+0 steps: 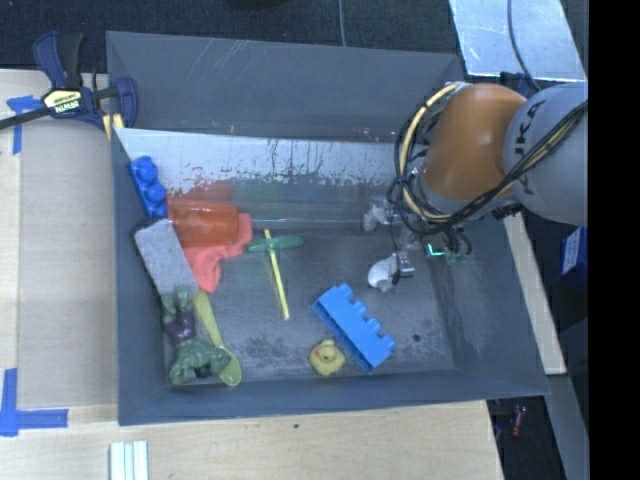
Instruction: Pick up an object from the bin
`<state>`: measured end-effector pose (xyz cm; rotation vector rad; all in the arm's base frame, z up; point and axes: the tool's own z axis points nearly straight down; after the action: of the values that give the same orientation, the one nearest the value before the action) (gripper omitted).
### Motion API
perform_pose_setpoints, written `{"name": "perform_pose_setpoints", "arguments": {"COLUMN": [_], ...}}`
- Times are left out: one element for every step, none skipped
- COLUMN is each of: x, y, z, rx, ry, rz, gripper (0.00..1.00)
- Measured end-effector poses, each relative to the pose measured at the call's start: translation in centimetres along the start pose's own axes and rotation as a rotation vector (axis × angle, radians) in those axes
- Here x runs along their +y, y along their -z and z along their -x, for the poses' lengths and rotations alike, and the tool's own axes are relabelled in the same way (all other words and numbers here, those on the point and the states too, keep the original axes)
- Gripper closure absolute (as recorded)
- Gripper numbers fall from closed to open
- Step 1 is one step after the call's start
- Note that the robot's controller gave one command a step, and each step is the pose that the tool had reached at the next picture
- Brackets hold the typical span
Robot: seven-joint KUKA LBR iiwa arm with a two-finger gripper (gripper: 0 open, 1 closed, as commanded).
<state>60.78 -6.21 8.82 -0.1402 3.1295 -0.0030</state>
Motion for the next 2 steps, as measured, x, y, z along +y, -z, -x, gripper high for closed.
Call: {"name": "perform_pose_setpoints", "arguments": {"x": [-0.3,-0.5], "y": [-0.5,-1.6], "z": [0.8,0.4], "rx": [-0.001,-0.003], "ry": [0.362,0.471], "rz": [-0.002,-0.001], "gripper": [0.00,0.00]}}
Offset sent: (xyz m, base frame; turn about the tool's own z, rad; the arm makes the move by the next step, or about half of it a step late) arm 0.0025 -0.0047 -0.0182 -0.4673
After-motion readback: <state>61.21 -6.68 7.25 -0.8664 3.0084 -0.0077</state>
